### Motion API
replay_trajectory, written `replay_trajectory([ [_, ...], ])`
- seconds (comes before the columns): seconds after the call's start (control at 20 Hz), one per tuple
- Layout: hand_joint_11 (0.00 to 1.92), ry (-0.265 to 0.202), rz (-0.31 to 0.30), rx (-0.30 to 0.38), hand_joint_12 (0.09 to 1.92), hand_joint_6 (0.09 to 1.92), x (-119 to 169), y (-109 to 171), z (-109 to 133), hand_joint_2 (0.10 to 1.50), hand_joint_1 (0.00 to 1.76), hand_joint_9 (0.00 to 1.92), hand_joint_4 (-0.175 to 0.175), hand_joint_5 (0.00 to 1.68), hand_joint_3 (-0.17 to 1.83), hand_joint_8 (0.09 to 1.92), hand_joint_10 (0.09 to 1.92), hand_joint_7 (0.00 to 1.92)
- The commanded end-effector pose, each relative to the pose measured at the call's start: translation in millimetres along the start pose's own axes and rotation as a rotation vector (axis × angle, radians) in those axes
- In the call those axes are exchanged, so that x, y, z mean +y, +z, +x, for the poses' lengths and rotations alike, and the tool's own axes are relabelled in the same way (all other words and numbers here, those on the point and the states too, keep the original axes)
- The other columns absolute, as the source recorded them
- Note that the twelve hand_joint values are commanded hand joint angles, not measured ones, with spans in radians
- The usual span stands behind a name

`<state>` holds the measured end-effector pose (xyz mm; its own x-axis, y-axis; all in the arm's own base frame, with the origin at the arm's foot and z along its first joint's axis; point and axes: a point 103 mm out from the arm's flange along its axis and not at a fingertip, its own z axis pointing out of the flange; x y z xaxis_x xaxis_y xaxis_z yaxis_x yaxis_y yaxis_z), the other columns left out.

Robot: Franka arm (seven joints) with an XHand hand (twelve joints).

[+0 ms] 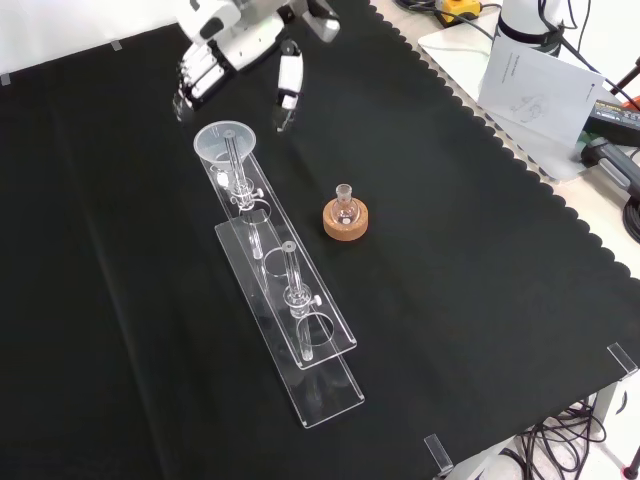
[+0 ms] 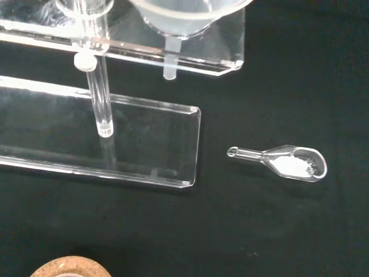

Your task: Pick up the funnel from the transparent funnel stand.

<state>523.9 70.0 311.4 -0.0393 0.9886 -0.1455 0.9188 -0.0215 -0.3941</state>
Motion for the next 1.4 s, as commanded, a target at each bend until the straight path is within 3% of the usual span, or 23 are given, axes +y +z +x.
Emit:
replay_trajectory([
  [0.05, 0.25, -0.035, 0.034, -0.030, 1.52, 0.09, 10.7, 8.2, 8.2, 0.75, 0.57, 0.10, 0.033, 0.10, 0.19, 0.43, 0.82, 0.00],
  [0.15, 0.27, -0.035, 0.053, -0.037, 1.52, 0.09, 14.7, 9.5, 8.5, 0.74, 0.58, 0.09, 0.035, 0.09, 0.19, 0.40, 0.83, 0.00],
  [0.45, 0.33, -0.039, 0.018, -0.053, 1.51, 0.09, 21.5, 12.5, 9.9, 0.72, 0.62, 0.06, 0.036, 0.06, 0.20, 0.34, 0.86, 0.00],
  [1.4, 0.33, -0.025, 0.121, -0.051, 1.50, 0.09, 46.0, 31.9, 1.5, 0.72, 0.61, 0.13, 0.031, 0.13, 0.25, 0.53, 0.84, 0.00],
])
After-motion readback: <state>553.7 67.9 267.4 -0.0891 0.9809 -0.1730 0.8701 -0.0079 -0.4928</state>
